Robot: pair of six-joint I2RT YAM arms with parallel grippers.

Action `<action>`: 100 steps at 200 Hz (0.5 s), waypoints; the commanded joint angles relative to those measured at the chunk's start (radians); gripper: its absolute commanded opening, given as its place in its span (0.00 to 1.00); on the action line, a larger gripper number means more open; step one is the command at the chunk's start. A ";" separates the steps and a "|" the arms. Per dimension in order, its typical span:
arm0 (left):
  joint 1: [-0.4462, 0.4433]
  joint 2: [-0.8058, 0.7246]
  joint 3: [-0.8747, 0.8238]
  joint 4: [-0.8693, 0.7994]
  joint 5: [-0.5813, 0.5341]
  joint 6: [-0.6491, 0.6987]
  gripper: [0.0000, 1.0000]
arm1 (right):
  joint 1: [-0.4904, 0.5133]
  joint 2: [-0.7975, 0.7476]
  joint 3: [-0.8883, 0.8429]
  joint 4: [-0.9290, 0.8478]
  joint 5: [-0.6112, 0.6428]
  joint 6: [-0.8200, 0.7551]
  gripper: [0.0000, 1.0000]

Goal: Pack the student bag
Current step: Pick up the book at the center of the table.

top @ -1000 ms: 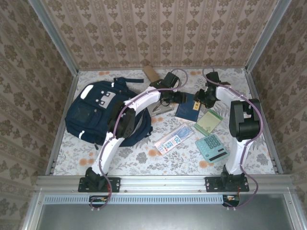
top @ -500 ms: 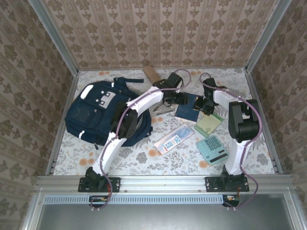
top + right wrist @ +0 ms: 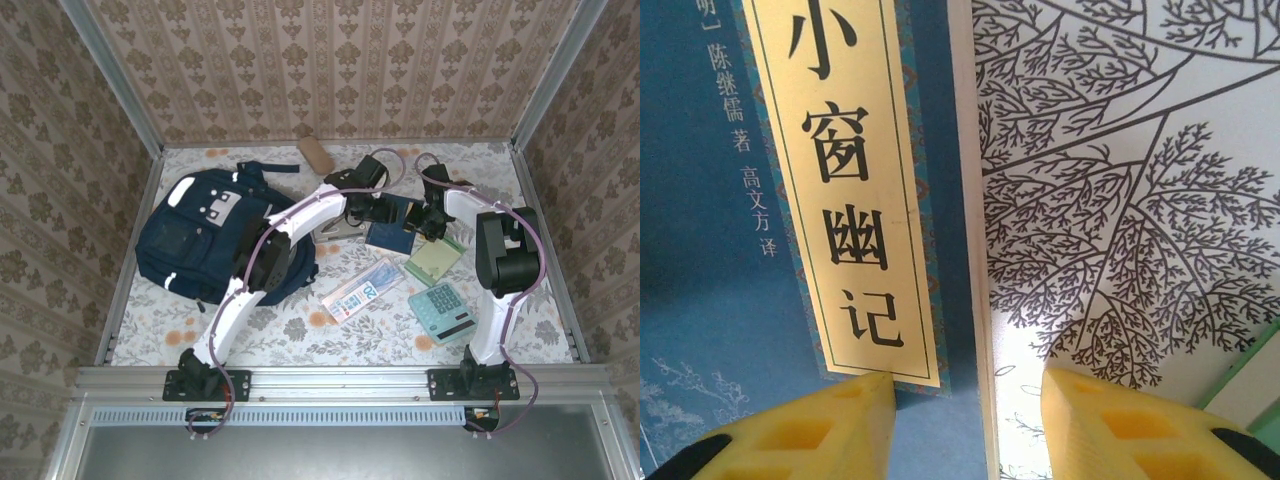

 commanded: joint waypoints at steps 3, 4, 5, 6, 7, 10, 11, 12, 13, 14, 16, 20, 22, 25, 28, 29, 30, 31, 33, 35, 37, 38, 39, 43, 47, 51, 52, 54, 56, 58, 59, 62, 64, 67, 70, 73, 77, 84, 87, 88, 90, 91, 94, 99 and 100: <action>0.011 -0.007 -0.063 -0.069 -0.004 -0.047 0.58 | 0.005 0.001 -0.013 -0.019 0.017 0.015 0.43; 0.011 -0.008 -0.067 -0.070 -0.005 -0.048 0.58 | 0.005 0.000 -0.013 -0.019 0.017 0.016 0.43; 0.013 -0.010 -0.071 -0.071 -0.009 -0.048 0.58 | 0.005 0.001 -0.013 -0.019 0.017 0.016 0.43; 0.014 -0.012 -0.075 -0.072 -0.014 -0.049 0.58 | 0.005 0.000 -0.013 -0.018 0.018 0.016 0.43; 0.014 -0.013 -0.077 -0.074 -0.018 -0.049 0.58 | 0.005 0.001 -0.013 -0.017 0.017 0.016 0.43; 0.015 -0.019 -0.088 -0.080 -0.033 -0.049 0.58 | 0.005 0.000 -0.013 -0.017 0.016 0.017 0.43; 0.016 -0.021 -0.091 -0.082 -0.039 -0.049 0.58 | 0.004 0.000 -0.013 -0.017 0.016 0.017 0.43; 0.016 -0.022 -0.095 -0.084 -0.044 -0.049 0.58 | 0.005 0.001 -0.013 -0.017 0.016 0.018 0.43; 0.017 -0.024 -0.098 -0.086 -0.049 -0.049 0.58 | 0.005 0.001 -0.013 -0.016 0.017 0.018 0.43; 0.018 -0.027 -0.100 -0.087 -0.055 -0.049 0.57 | 0.005 0.001 -0.013 -0.016 0.016 0.018 0.43; 0.019 -0.031 -0.107 -0.093 -0.066 -0.047 0.57 | 0.005 0.001 -0.013 -0.016 0.015 0.018 0.43; 0.020 -0.043 -0.124 -0.099 -0.092 -0.043 0.58 | 0.005 0.001 -0.012 -0.014 0.016 0.020 0.43; 0.022 -0.049 -0.133 -0.103 -0.107 -0.042 0.58 | 0.005 0.000 -0.012 -0.014 0.016 0.020 0.43; 0.025 -0.058 -0.144 -0.109 -0.130 -0.041 0.58 | 0.005 0.001 -0.012 -0.014 0.015 0.020 0.43; 0.028 -0.068 -0.157 -0.113 -0.150 -0.043 0.58 | 0.005 0.001 -0.012 -0.014 0.016 0.021 0.43; 0.028 -0.071 -0.161 -0.114 -0.155 -0.042 0.58 | 0.005 0.001 -0.011 -0.014 0.016 0.021 0.43; 0.030 -0.075 -0.166 -0.115 -0.160 -0.041 0.58 | 0.004 0.001 -0.011 -0.014 0.015 0.021 0.43; 0.032 -0.077 -0.169 -0.115 -0.164 -0.040 0.58 | 0.004 0.000 -0.011 -0.014 0.014 0.022 0.43; 0.033 -0.084 -0.178 -0.114 -0.170 -0.040 0.58 | 0.005 -0.001 -0.010 -0.014 0.014 0.021 0.43; 0.037 -0.090 -0.186 -0.113 -0.175 -0.040 0.58 | 0.005 -0.001 -0.010 -0.014 0.014 0.021 0.43; 0.039 -0.096 -0.193 -0.111 -0.178 -0.040 0.58 | 0.006 -0.001 -0.010 -0.013 0.014 0.021 0.43; 0.041 -0.099 -0.197 -0.110 -0.180 -0.040 0.58 | 0.005 -0.001 -0.010 -0.013 0.013 0.021 0.43; 0.043 -0.101 -0.200 -0.108 -0.181 -0.040 0.58 | 0.005 -0.001 -0.010 -0.013 0.013 0.021 0.43; 0.050 -0.114 -0.215 -0.101 -0.184 -0.040 0.58 | 0.005 -0.001 -0.010 -0.012 0.013 0.021 0.43; 0.055 -0.127 -0.228 -0.089 -0.178 -0.044 0.58 | 0.005 -0.003 -0.010 -0.012 0.011 0.021 0.43; 0.060 -0.139 -0.239 -0.074 -0.164 -0.047 0.58 | 0.005 -0.002 -0.010 -0.011 0.010 0.021 0.43; 0.062 -0.142 -0.241 -0.070 -0.158 -0.048 0.58 | 0.005 -0.002 -0.010 -0.011 0.010 0.021 0.43; 0.065 -0.146 -0.244 -0.061 -0.146 -0.048 0.59 | 0.005 -0.003 -0.010 -0.010 0.010 0.021 0.43; 0.066 -0.152 -0.248 -0.053 -0.133 -0.049 0.59 | 0.005 -0.003 -0.010 -0.010 0.010 0.022 0.43; 0.069 -0.155 -0.251 -0.043 -0.120 -0.050 0.59 | 0.006 -0.002 -0.009 -0.010 0.010 0.022 0.43; 0.070 -0.158 -0.252 -0.038 -0.114 -0.050 0.59 | 0.006 -0.002 -0.009 -0.009 0.010 0.022 0.43; 0.071 -0.164 -0.251 -0.025 -0.097 -0.050 0.59 | 0.006 -0.003 -0.009 -0.008 0.009 0.021 0.43; 0.071 -0.166 -0.250 -0.018 -0.086 -0.049 0.59 | 0.006 -0.003 -0.009 -0.008 0.008 0.021 0.43; 0.071 -0.169 -0.248 -0.008 -0.073 -0.049 0.59 | 0.007 -0.004 -0.009 -0.008 0.008 0.020 0.43; 0.070 -0.173 -0.242 -0.001 -0.063 -0.049 0.59 | 0.006 -0.002 -0.007 -0.008 0.007 0.020 0.43; 0.067 -0.175 -0.234 0.002 -0.057 -0.047 0.59 | 0.007 -0.003 -0.007 -0.007 0.007 0.020 0.43; 0.063 -0.176 -0.219 0.003 -0.051 -0.044 0.59 | 0.007 -0.001 -0.007 -0.006 0.005 0.020 0.42; 0.054 -0.175 -0.191 0.000 -0.042 -0.034 0.60 | 0.007 0.001 -0.003 -0.007 0.005 0.020 0.42; 0.050 -0.173 -0.180 -0.001 -0.039 -0.030 0.60 | 0.007 0.001 -0.002 -0.005 0.005 0.020 0.42; 0.048 -0.172 -0.176 -0.001 -0.039 -0.029 0.60 | 0.007 0.001 -0.002 -0.007 0.005 0.020 0.42; 0.046 -0.172 -0.169 -0.002 -0.037 -0.027 0.60 | 0.007 0.001 -0.002 -0.007 0.005 0.020 0.42; 0.044 -0.171 -0.166 -0.003 -0.035 -0.026 0.60 | 0.007 0.001 -0.002 -0.008 0.005 0.020 0.42; 0.040 -0.170 -0.156 -0.003 -0.030 -0.023 0.60 | 0.007 0.002 -0.001 -0.007 0.005 0.021 0.42; 0.035 -0.166 -0.143 -0.002 -0.021 -0.019 0.60 | 0.007 0.001 -0.001 -0.006 0.005 0.020 0.41; 0.033 -0.166 -0.139 -0.002 -0.020 -0.019 0.60 | 0.007 0.001 -0.001 -0.006 0.005 0.019 0.41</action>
